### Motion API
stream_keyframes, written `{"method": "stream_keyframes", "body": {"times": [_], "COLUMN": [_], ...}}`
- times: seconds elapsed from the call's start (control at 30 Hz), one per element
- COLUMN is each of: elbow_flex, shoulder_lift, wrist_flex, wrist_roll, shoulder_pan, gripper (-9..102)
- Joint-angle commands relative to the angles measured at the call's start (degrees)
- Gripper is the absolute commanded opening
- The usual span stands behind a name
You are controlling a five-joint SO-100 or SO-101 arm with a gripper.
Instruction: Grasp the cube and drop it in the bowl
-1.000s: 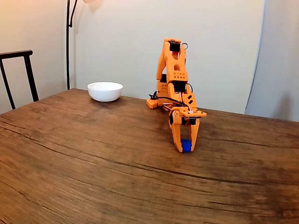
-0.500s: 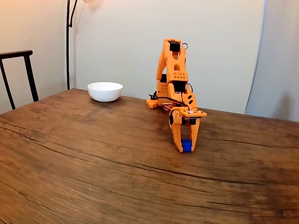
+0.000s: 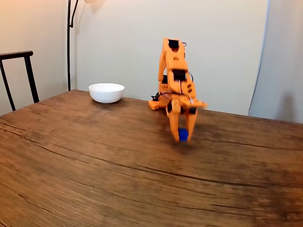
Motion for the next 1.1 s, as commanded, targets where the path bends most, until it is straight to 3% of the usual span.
{"method": "stream_keyframes", "body": {"times": [0.0, 0.13, 0.7, 1.07], "elbow_flex": [-4.0, -5.2, -4.1, -4.3], "shoulder_lift": [8.7, 17.4, 51.9, 80.5], "wrist_flex": [12.0, 22.8, 54.7, 75.3], "wrist_roll": [3.4, 6.0, 10.7, 12.4], "shoulder_pan": [2.2, 5.4, 20.4, 42.6], "gripper": [1, 1, 1, 0]}}
